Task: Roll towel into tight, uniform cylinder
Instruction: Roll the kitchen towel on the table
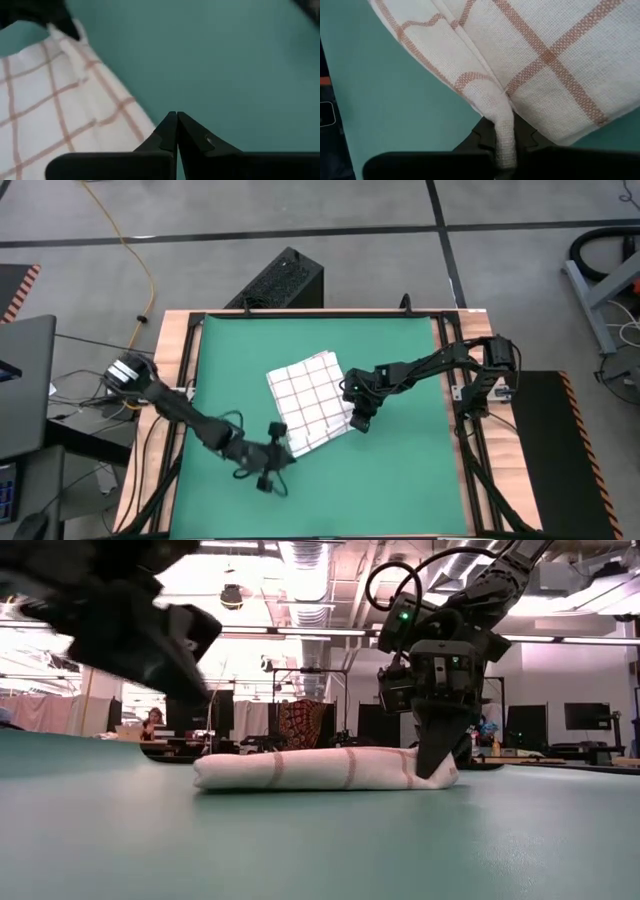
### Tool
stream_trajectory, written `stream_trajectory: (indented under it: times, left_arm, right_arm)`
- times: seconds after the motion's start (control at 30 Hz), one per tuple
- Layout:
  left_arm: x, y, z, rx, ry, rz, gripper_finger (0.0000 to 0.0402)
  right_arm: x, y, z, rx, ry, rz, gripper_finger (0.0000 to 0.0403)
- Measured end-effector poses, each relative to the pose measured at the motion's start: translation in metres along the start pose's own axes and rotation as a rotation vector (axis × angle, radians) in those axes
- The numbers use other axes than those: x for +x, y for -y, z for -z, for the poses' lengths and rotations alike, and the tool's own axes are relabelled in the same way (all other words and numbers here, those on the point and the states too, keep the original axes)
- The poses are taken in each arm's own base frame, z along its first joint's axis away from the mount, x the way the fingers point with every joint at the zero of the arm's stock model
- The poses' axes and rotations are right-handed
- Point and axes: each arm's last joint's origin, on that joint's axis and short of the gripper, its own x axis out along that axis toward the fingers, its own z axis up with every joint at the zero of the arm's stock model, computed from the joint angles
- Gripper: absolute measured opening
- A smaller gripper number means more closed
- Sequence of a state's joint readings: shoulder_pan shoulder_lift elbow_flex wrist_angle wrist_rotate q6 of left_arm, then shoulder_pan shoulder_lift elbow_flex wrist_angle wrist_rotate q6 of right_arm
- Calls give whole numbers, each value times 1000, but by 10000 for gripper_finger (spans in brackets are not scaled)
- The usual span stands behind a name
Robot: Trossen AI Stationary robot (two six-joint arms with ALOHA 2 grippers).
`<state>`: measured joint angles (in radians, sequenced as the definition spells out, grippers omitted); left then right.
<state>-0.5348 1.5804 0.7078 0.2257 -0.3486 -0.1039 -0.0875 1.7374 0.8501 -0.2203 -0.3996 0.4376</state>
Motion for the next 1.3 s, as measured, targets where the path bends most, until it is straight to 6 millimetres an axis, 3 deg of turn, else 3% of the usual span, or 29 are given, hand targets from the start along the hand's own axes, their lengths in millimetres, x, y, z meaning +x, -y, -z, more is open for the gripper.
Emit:
stream_trajectory:
  times: [0.23,0.47,0.77,1.3]
  left_arm:
    - [25,37,-7,228,-111,-66,0]
    - [60,43,0,291,-283,-175,0]
    - [59,30,-3,282,-319,-393,0]
    - [56,16,4,253,-406,-469,0]
  right_arm:
    - [1,-1,-1,-9,13,-5,32]
    - [1,-1,-1,-27,13,-4,32]
    - [1,-1,-1,-47,16,1,32]
    - [0,-2,-3,-60,31,-5,32]
